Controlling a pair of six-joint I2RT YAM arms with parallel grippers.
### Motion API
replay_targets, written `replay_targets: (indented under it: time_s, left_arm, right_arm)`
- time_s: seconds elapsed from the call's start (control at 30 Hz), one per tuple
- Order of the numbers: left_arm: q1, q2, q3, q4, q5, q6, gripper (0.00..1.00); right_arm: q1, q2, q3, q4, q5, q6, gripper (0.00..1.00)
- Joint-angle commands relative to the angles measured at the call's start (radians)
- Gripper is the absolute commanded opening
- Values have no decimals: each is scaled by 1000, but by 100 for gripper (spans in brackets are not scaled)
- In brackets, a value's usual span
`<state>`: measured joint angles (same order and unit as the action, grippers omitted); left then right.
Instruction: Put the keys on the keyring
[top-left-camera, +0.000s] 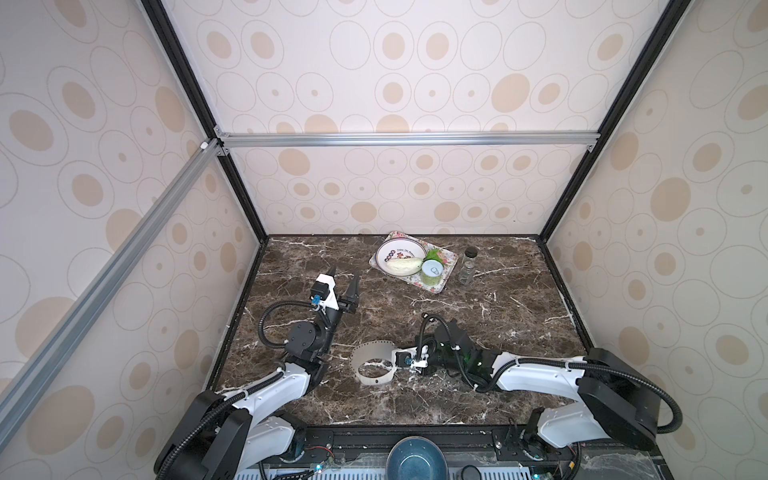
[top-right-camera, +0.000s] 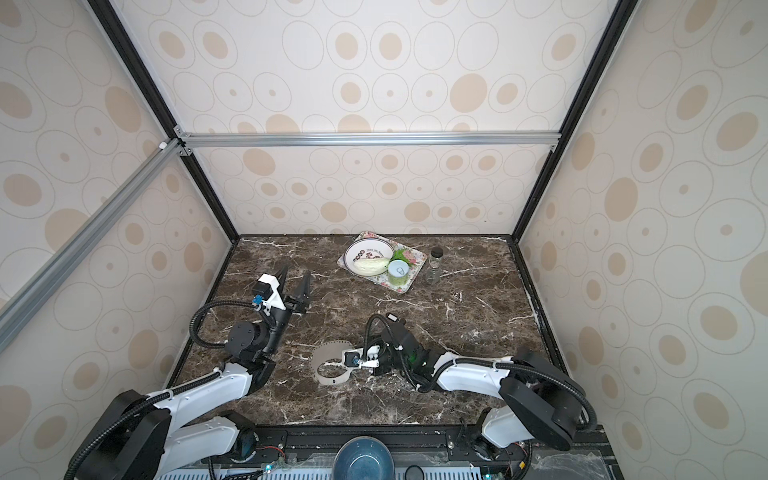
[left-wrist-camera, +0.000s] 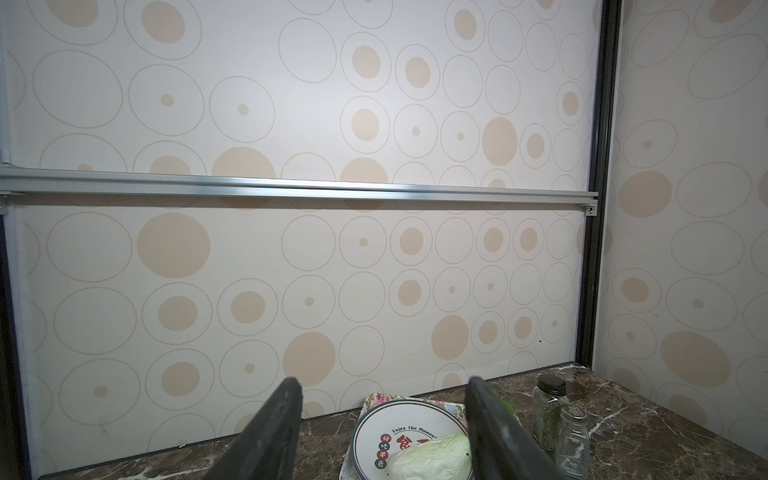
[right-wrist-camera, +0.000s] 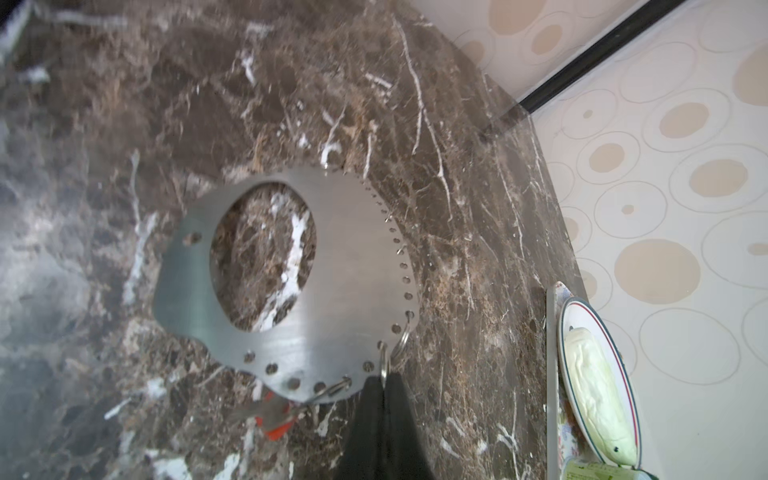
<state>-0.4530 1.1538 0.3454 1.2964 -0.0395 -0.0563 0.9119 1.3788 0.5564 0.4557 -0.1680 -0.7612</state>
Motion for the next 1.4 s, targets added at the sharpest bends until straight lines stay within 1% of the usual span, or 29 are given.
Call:
replay_targets:
  time_s: [0.0, 0.1, 0.17, 0.23, 0.3, 0.37, 0.47, 0.57, 0.63, 0.77, 0.87, 0.93, 0.97, 1.03, 1.1, 1.2, 1.27, 1.37]
  left_arm:
    - [11, -15, 24, 24, 19, -15, 62]
    - [10, -15, 25, 24, 29, -16, 62]
    - [10, -14, 26, 24, 39, -14, 61]
    - [10, -13, 27, 24, 64, -6, 58]
    - [11, -11, 31, 21, 102, 2, 56]
    - [10, -7, 38, 16, 135, 7, 56]
    - [10, 4, 50, 5, 163, 7, 56]
    - [10, 13, 60, -2, 190, 9, 55]
    - [11, 18, 64, -2, 209, 12, 55]
    - [10, 24, 74, -11, 249, 13, 55]
    - [10, 33, 84, -19, 282, 19, 52]
    - [10, 41, 97, -33, 320, 26, 51]
    - [10, 45, 108, -49, 345, 31, 50]
    - [10, 56, 134, -88, 395, 37, 50]
    - [10, 71, 154, -114, 448, 42, 50]
    - [10, 93, 180, -134, 504, 47, 57]
    - [10, 105, 194, -148, 566, 50, 62]
    - [10, 125, 227, -194, 629, 59, 67]
  right_arm:
    - [-37, -54, -17, 81, -82, 207, 0]
    - [-96, -96, -33, 121, -166, 331, 0]
    - [-126, -115, -43, 151, -189, 419, 0]
    - [-154, -129, -50, 168, -199, 493, 0]
    - [-183, -138, -41, 160, -177, 594, 0]
    - [-216, -147, -27, 129, -203, 651, 0]
    - [-228, -153, -22, 120, -210, 698, 0]
    - [-229, -148, -17, 123, -244, 704, 0]
    - [-228, -143, -18, 134, -243, 710, 0]
    - [-227, -139, -51, 223, -217, 731, 0]
    - [-226, -141, -65, 266, -206, 740, 0]
    - [-226, -151, -60, 254, -163, 758, 0]
    - [-227, -158, -51, 235, -123, 781, 0]
    - [-226, -173, -21, 162, -23, 853, 0]
    - [-226, -182, 34, 46, 65, 927, 0]
    - [-224, -185, 78, -61, 140, 999, 0]
    - [-214, -190, 93, -109, 205, 1032, 0]
    - [-177, -190, 118, -169, 289, 1039, 0]
